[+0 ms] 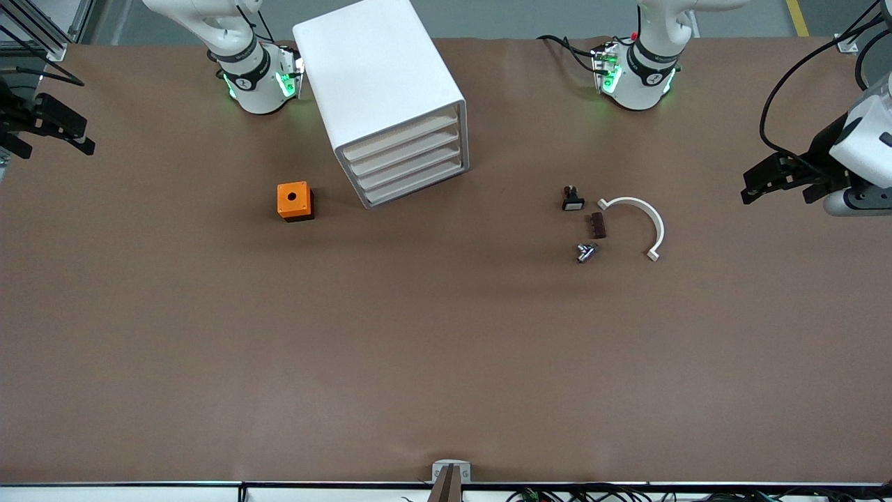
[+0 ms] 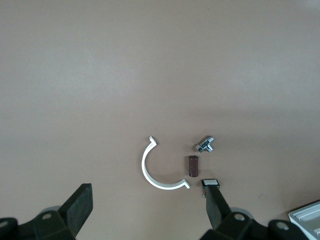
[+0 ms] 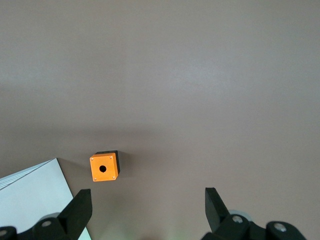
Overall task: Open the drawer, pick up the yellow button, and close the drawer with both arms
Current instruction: 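Move the left gripper out toward the white drawer cabinet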
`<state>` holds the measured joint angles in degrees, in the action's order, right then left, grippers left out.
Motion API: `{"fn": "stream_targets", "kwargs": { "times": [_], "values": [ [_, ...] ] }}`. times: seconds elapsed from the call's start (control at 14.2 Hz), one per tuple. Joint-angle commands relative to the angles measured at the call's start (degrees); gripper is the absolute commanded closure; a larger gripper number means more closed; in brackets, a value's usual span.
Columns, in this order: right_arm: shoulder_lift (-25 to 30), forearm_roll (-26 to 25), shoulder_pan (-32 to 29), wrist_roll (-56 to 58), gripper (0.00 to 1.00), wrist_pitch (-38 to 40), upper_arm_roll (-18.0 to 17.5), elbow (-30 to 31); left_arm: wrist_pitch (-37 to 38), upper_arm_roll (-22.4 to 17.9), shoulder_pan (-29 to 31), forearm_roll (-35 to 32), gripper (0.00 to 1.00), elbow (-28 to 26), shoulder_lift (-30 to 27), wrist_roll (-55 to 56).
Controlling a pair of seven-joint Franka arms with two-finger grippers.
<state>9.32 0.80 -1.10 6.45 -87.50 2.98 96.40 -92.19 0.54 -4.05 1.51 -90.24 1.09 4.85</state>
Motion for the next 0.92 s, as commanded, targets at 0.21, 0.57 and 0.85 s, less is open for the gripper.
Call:
{"fn": "stream_targets", "kwargs": {
  "times": [0.21,0.57,0.85],
  "values": [
    [1.0,0.5,-1.6,0.9,0.0,0.0,-1.0,0.5,0.8,0.3,0.9,0.1,0.0,0.9,0.2,0.2],
    [1.0,0.5,-1.6,0.9,0.0,0.0,-1.0,0.5,0.8,0.1,1.8,0.2,0.0,0.7,1.4,0.0],
    [1.0,0.5,-1.6,0.9,0.0,-0.1,-1.0,0.5,0.8,0.1,1.6,0.6,0.0,0.5,4.7,0.3]
  ]
}}
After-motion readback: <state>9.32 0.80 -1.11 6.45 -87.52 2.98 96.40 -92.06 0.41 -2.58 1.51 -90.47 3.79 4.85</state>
